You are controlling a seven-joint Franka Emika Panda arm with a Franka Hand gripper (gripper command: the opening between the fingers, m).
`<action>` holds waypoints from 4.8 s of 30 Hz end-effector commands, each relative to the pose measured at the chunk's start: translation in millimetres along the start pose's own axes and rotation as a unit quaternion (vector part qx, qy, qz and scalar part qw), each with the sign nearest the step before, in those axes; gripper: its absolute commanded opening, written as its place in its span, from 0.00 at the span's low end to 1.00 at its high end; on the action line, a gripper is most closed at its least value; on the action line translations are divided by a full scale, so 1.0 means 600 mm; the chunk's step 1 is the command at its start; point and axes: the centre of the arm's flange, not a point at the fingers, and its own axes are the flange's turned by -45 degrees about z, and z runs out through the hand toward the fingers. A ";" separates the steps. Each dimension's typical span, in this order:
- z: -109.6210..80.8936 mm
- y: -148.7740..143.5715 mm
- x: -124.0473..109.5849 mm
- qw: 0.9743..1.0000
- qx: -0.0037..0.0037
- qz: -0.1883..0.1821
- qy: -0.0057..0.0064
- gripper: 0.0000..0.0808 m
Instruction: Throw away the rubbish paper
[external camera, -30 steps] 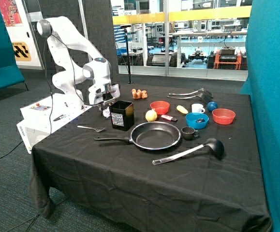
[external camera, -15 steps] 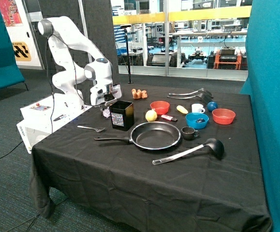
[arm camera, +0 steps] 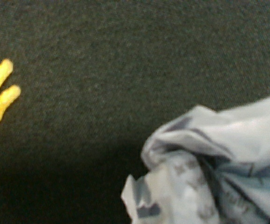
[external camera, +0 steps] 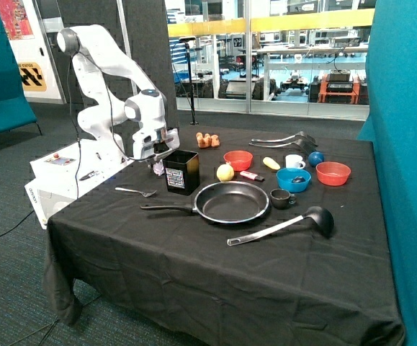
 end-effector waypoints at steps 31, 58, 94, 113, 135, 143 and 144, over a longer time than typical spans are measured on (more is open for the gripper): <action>0.026 -0.020 0.014 1.000 0.001 -0.026 0.003 0.00; -0.043 -0.015 0.016 0.998 0.001 -0.057 0.003 0.00; -0.260 -0.075 0.186 0.998 0.001 -0.056 0.003 0.00; -0.243 0.001 0.231 1.000 0.001 0.006 0.003 0.00; -0.227 0.043 0.284 1.000 0.001 0.013 0.003 0.00; -0.217 0.042 0.283 1.000 0.001 0.012 0.003 0.02; -0.215 0.040 0.281 1.000 0.001 0.010 0.003 0.21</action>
